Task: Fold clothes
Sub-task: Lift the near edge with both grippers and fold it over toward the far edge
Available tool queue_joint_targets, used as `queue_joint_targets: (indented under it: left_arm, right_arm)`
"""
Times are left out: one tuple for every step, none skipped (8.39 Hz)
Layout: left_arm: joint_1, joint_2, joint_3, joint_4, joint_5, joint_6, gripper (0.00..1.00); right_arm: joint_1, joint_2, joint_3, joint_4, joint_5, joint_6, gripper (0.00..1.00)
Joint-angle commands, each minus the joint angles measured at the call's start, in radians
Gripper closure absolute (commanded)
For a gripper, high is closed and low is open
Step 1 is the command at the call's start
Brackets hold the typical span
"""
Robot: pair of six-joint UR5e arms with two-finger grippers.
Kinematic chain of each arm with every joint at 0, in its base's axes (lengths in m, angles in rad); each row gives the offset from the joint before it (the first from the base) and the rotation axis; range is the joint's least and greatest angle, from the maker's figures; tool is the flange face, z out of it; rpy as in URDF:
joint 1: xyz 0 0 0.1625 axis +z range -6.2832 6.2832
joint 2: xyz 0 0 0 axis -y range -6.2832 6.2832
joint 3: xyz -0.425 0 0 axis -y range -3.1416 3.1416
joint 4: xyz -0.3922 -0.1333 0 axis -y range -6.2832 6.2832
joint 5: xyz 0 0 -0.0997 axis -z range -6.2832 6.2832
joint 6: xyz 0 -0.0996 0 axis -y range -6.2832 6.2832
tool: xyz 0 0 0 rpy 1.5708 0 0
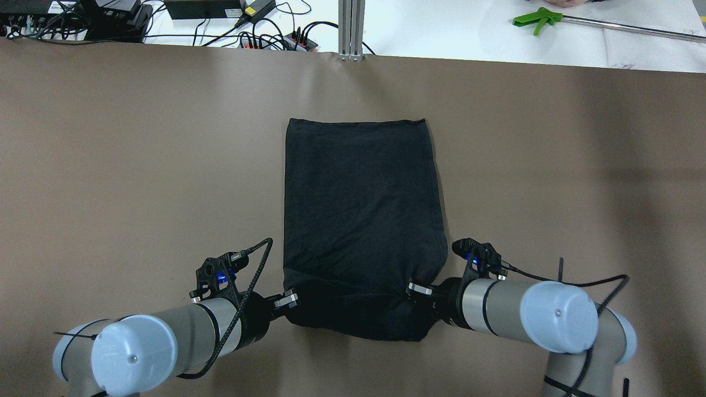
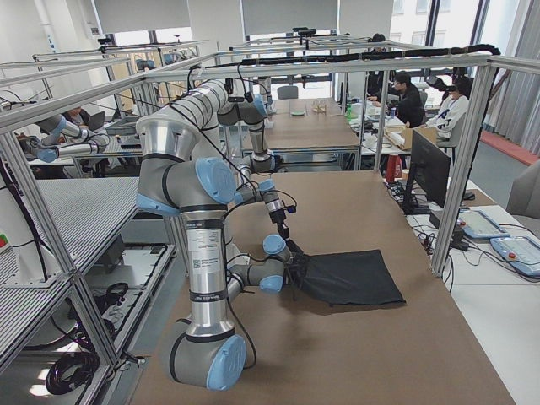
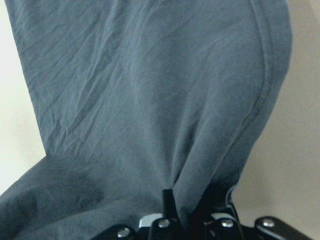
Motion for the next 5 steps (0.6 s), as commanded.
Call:
queue_joint_targets:
  left_arm:
    - [0.08, -0.022, -0.07, 0.003, 0.025, 0.001, 1.0]
    - [0.108, -0.053, -0.061, 0.005, 0.059, 0.003, 1.0]
    - [0.104, -0.053, -0.062, 0.006, 0.059, 0.004, 1.0]
    - [0.067, -0.053, -0.066, 0.008, 0.053, 0.021, 1.0]
    - [0.015, -0.053, -0.069, 0.009, 0.036, 0.041, 1.0]
  right_arm:
    - [-0.118, -0.123, 0.174, 0.001, 0.019, 0.034, 1.0]
    - [-0.138, -0.114, 0.194, 0.001, 0.016, 0.097, 1.0]
    - [-0.133, -0.111, 0.191, 0.001, 0.006, 0.097, 1.0]
    - [-0.089, -0.109, 0.176, 0.001, 0.011, 0.082, 1.0]
    - [0.001, -0.082, 0.148, -0.003, 0.022, 0.029, 1.0]
